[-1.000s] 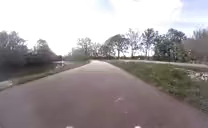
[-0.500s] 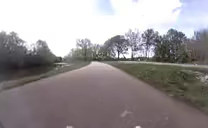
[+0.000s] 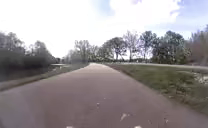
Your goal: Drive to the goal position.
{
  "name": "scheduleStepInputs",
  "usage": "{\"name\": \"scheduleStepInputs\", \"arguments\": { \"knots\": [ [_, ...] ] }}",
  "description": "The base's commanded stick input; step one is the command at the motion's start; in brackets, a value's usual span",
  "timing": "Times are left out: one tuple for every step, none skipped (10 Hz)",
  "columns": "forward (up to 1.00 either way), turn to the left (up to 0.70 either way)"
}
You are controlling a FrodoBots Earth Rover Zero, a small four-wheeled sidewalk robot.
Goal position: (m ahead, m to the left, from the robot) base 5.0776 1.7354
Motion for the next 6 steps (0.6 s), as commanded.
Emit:
{"name": "scheduleStepInputs", "arguments": {
  "knots": [
    [1.00,0.00],
    [1.00,0.00],
    [1.00,0.00],
    [1.00,0.00],
    [1.00,0.00],
    [1.00,0.00]
  ]
}}
